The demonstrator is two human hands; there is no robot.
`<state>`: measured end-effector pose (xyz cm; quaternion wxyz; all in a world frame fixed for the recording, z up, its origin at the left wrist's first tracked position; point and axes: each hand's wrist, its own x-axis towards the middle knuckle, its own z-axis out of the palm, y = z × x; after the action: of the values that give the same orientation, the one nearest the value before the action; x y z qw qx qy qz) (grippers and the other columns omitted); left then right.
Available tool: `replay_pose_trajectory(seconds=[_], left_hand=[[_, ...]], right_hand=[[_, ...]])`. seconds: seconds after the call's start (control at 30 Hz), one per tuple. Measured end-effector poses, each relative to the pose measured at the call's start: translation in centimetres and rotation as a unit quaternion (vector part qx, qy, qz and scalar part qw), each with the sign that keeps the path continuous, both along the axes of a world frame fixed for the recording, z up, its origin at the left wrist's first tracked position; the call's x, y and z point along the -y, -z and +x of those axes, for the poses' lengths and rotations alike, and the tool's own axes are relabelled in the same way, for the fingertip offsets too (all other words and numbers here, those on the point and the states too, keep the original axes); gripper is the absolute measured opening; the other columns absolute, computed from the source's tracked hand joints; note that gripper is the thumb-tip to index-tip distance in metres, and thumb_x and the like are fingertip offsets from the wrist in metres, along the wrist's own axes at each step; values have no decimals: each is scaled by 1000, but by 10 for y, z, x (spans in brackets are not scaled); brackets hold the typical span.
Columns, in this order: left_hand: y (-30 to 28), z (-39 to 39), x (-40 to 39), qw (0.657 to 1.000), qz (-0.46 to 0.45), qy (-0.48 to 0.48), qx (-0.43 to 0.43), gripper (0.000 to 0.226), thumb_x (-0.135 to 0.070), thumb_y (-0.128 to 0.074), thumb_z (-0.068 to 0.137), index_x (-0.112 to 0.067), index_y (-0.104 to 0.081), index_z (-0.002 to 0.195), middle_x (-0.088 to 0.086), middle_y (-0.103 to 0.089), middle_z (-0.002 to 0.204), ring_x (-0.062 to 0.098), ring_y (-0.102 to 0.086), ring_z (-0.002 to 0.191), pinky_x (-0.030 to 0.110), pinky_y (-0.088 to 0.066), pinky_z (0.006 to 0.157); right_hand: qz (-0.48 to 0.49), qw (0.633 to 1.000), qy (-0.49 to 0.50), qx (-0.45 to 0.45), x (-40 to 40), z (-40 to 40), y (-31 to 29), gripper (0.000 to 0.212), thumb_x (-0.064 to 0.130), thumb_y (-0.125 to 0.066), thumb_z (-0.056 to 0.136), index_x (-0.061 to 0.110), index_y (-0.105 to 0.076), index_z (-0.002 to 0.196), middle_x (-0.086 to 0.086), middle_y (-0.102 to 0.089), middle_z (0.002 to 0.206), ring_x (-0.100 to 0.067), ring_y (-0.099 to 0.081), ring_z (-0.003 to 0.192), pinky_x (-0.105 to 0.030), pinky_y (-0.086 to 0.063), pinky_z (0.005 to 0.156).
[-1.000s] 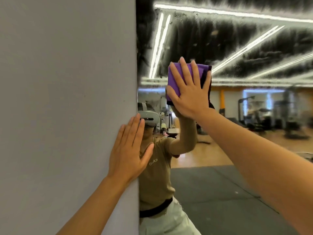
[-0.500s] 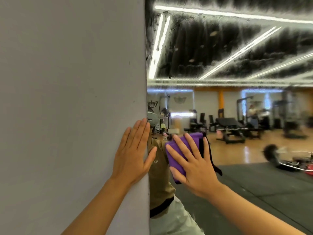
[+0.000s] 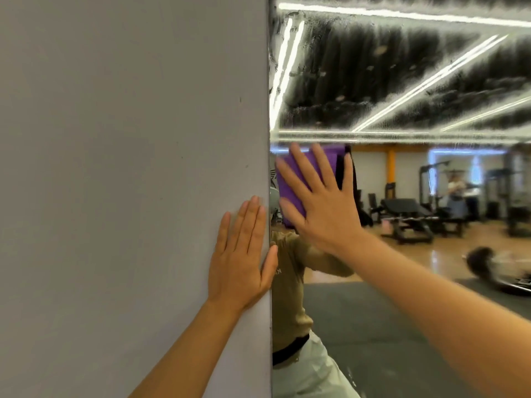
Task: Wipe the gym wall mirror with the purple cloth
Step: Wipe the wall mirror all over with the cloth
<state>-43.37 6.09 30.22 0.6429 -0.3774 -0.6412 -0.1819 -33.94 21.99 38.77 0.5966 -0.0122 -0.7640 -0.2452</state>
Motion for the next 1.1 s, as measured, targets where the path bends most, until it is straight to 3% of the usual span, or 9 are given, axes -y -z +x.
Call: replay_pose_trajectory(seconds=[0.1, 0.2, 0.33, 0.5, 0.6, 0.87, 1.0, 1.1], left_hand=[[-1, 1, 1, 999, 27, 12, 15, 58, -32, -25, 106, -2, -23, 155, 18, -24, 163, 30, -20, 152, 41, -5, 127], [0, 2, 1, 1000, 15, 9, 13, 56, -32, -14, 109, -2, -26, 155, 18, -28, 162, 32, -23, 151, 45, -11, 125], [0, 0, 1, 1000, 16, 10, 11, 56, -30, -14, 109, 1, -31, 153, 19, -30, 161, 32, -25, 151, 46, -13, 124], [0, 3, 1, 999, 31, 12, 4, 56, -24, -31, 103, 2, -36, 152, 19, -33, 160, 32, -27, 150, 47, -15, 124], [-1, 3, 1, 999, 33, 12, 9, 57, -24, -32, 102, 1, -34, 152, 18, -31, 161, 32, -26, 151, 46, -14, 125], [-2, -1, 3, 999, 17, 38, 13, 54, -26, -22, 107, 2, -30, 153, 18, -28, 162, 30, -21, 152, 42, -8, 126], [-4, 2, 5, 998, 11, 51, 22, 56, -21, -32, 103, 2, -30, 154, 19, -26, 163, 31, -19, 152, 42, -5, 126], [-1, 10, 5, 997, 10, 58, 43, 58, -25, -32, 104, -1, -26, 156, 18, -22, 164, 30, -16, 153, 40, -3, 127]], right_hand=[[50, 998, 4, 36, -9, 10, 75, 64, 56, -29, 103, 30, -21, 161, -3, -15, 169, -34, -11, 155, -70, -13, 117], [95, 993, 18, 74, -18, 18, 108, 64, 57, -32, 102, 33, -22, 160, -2, -18, 168, -33, -14, 155, -69, -15, 117], [128, 987, 9, 100, -17, 17, 62, 62, 60, -25, 103, 35, -23, 160, -1, -19, 168, -31, -15, 155, -65, -11, 119], [19, 999, 5, 34, 7, 1, -47, 64, 58, -19, 102, 32, -20, 160, -3, -17, 168, -32, -11, 155, -60, 2, 121], [-6, 1000, 9, 12, 12, -5, -60, 63, 56, -21, 102, 31, -22, 160, -3, -17, 168, -32, -11, 155, -62, 1, 120], [75, 996, -15, 55, -1, 5, 67, 63, 55, -28, 103, 31, -19, 161, -4, -15, 168, -34, -12, 155, -70, -12, 118], [122, 985, 5, 120, -13, 18, 150, 64, 57, -34, 102, 34, -21, 160, 0, -15, 169, -32, -12, 155, -67, -9, 120], [142, 979, 9, 144, -20, 25, 179, 64, 57, -37, 101, 36, -23, 160, 2, -18, 168, -31, -15, 155, -64, -5, 121]])
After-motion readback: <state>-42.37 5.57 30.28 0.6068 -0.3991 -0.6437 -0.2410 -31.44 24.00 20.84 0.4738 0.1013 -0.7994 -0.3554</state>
